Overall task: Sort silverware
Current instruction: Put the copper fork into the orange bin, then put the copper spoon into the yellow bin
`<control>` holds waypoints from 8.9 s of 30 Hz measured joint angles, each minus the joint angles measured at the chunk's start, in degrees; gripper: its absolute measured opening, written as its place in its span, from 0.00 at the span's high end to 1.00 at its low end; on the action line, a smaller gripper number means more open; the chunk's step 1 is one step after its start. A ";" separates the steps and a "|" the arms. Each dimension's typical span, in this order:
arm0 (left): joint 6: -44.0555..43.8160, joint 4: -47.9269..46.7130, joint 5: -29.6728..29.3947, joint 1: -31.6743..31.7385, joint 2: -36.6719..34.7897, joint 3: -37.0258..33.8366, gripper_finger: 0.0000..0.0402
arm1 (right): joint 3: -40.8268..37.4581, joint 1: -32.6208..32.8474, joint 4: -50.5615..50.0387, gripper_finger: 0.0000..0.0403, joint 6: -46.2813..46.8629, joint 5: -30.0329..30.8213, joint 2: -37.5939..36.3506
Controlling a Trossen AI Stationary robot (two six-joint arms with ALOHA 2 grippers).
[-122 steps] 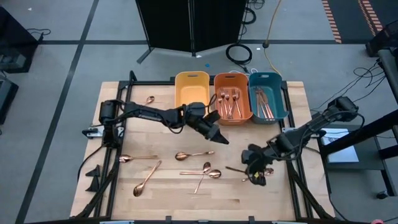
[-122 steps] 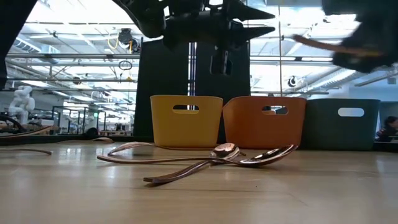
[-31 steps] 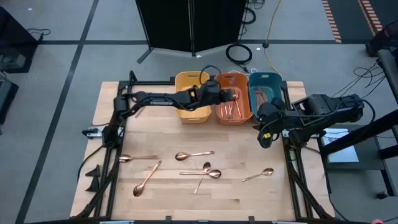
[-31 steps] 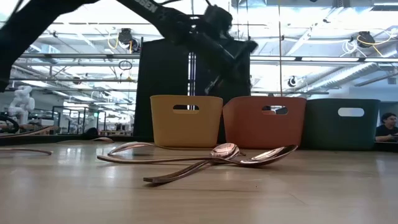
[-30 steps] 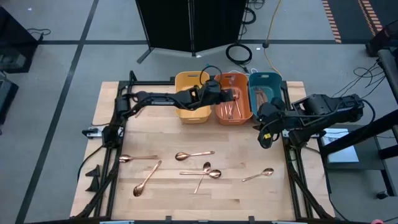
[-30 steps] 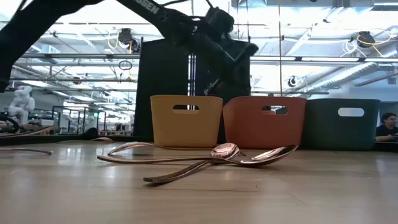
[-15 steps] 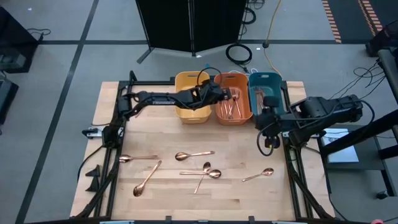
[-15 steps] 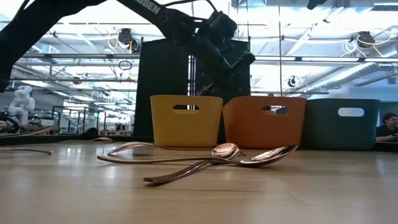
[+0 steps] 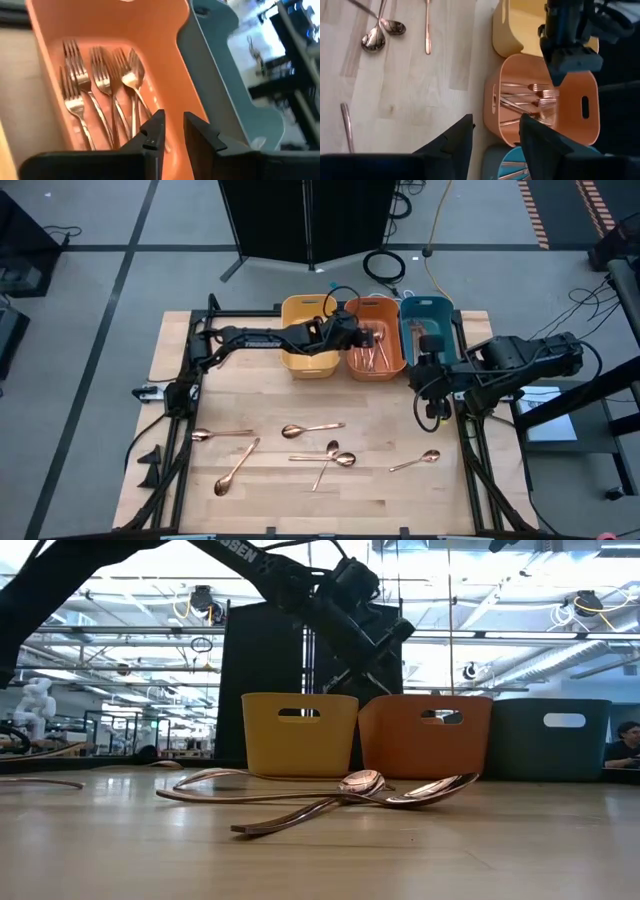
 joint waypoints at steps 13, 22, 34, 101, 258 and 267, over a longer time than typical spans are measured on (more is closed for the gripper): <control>48.41 -7.83 15.33 -1.04 -15.00 0.09 0.82 | 0.00 0.00 -3.73 0.63 25.25 -1.58 0.20; 48.90 -31.31 28.58 -8.04 -18.49 -0.11 0.82 | 0.00 0.11 4.26 0.63 19.94 -0.73 0.52; 44.89 -43.92 12.66 -21.99 -14.26 -0.16 0.82 | -10.22 0.15 16.81 0.63 16.70 2.08 0.69; 44.50 -50.44 7.70 -17.19 -18.53 3.75 1.00 | -19.26 0.02 24.85 0.63 16.92 6.58 -14.75; 12.59 -47.83 15.27 -42.19 -56.30 -64.09 0.58 | -19.26 -9.73 47.80 0.63 0.77 -4.43 -3.15; 12.56 -41.00 13.82 -43.08 -56.28 -68.54 0.57 | -19.26 -9.73 47.63 0.63 2.20 -4.63 -3.15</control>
